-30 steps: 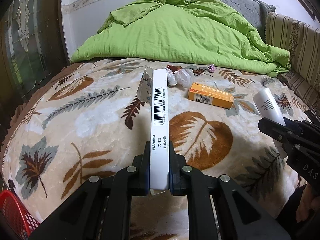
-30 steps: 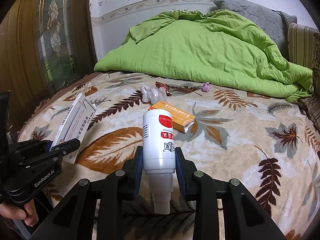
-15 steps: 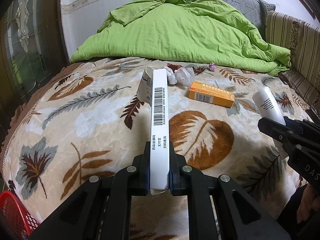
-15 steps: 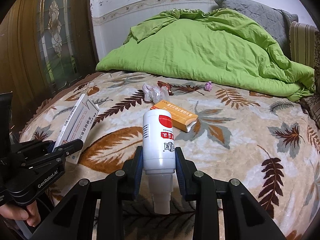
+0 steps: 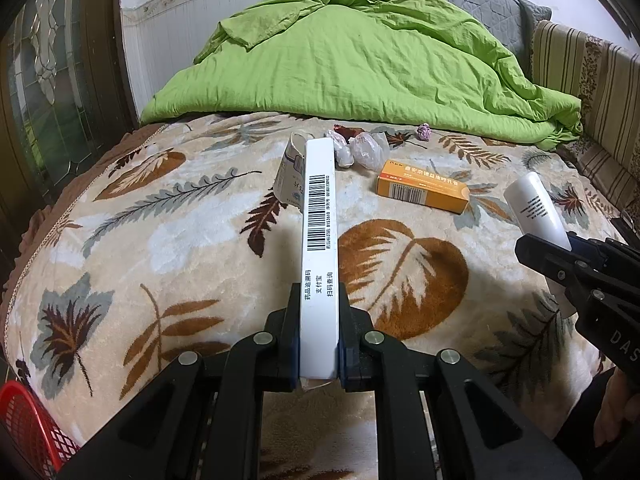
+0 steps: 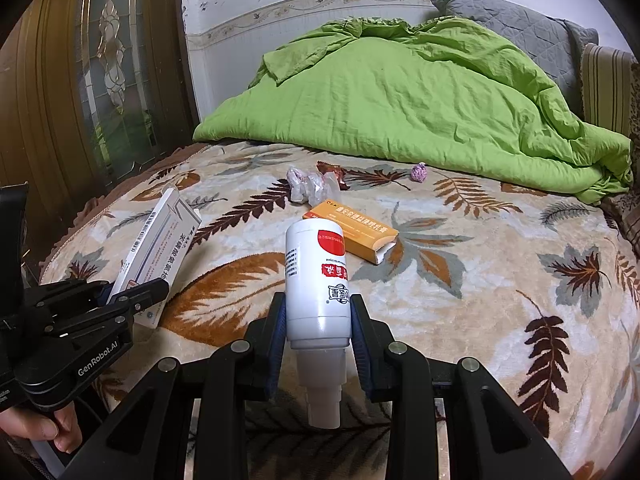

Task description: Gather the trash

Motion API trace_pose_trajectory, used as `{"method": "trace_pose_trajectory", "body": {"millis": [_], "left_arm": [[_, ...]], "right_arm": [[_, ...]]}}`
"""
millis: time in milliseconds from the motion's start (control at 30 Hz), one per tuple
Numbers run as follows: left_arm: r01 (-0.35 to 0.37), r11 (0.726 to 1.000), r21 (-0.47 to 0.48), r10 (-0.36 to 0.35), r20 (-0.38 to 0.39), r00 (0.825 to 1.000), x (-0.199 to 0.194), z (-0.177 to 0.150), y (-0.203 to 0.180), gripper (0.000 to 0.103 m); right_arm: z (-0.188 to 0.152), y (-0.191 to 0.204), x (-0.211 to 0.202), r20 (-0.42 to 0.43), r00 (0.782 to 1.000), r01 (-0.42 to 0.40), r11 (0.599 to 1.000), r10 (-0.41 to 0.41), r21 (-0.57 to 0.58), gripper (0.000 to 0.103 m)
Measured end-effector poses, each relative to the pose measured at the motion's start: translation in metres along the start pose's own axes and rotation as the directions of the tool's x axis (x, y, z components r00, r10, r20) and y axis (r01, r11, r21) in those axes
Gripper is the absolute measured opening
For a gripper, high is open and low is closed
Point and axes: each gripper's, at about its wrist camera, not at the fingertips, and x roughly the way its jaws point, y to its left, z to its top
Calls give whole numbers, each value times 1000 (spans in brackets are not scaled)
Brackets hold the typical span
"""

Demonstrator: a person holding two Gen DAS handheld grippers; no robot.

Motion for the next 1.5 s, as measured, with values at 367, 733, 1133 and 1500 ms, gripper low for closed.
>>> {"method": "trace_pose_trajectory", "body": {"millis": [367,733,1133,1500], "left_arm": [[-2,1000,1,2,2,1000,-1,0,0,13],[4,1000,2,-4,-1,1000,-4,-3,0,13],[-2,1000,4,1,10,1000,-18,-8,-1,13],[92,990,-108,-83,82,993,-100,4,32,13]], "right_arm": [[1,-1,-2,11,1000,2,1000,-2,7,33],[-1,-7,-16,17,1000,-18,999,17,50,33],[-4,1,-30,24,999,-38,998,37,44,33],[17,37,-42,16,990,-143,990,143,15,33]]}}
